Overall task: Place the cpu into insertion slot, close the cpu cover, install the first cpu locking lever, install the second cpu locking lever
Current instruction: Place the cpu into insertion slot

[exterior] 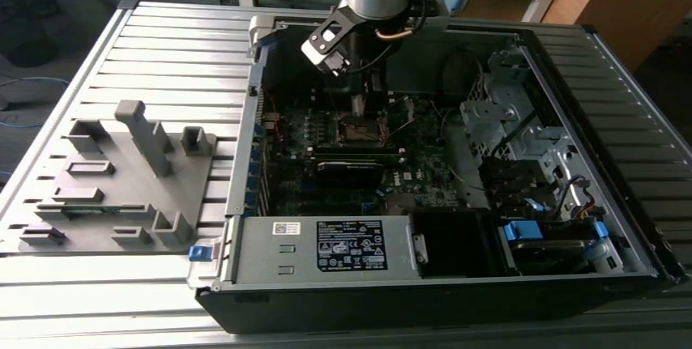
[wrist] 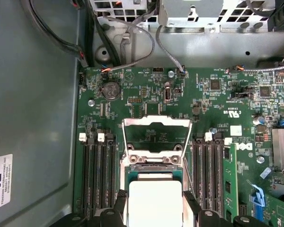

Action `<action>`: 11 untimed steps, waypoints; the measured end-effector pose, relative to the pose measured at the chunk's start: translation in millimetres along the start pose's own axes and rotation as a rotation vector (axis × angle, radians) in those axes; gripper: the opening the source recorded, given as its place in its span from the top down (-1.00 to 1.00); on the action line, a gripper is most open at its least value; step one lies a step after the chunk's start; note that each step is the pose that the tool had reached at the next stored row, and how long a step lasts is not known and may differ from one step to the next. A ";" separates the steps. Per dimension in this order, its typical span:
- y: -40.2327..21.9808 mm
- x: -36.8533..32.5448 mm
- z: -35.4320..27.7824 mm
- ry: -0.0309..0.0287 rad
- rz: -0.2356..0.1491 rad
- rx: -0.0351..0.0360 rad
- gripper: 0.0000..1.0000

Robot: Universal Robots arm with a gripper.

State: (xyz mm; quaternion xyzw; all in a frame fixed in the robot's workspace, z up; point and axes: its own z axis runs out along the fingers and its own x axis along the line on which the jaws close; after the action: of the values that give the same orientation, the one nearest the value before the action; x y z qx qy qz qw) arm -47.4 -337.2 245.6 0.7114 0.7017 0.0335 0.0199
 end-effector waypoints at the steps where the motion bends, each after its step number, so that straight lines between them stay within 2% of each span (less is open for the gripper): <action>1: 0.0 0.0 0.0 0.0000 0.000 0.0002 -0.08; 4: 0.0 0.0 0.1 -0.0003 0.000 0.0009 -0.08; 5: 0.1 0.1 0.2 -0.0022 0.000 0.0006 -0.08; 7: 0.1 0.0 0.2 -0.0109 -0.001 0.0006 -0.08; 11: 0.0 0.0 0.1 -0.0141 -0.001 0.0006 -0.08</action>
State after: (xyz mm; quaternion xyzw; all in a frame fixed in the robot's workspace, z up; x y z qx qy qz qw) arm -47.4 -337.2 245.5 0.7113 0.7019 0.0283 0.0246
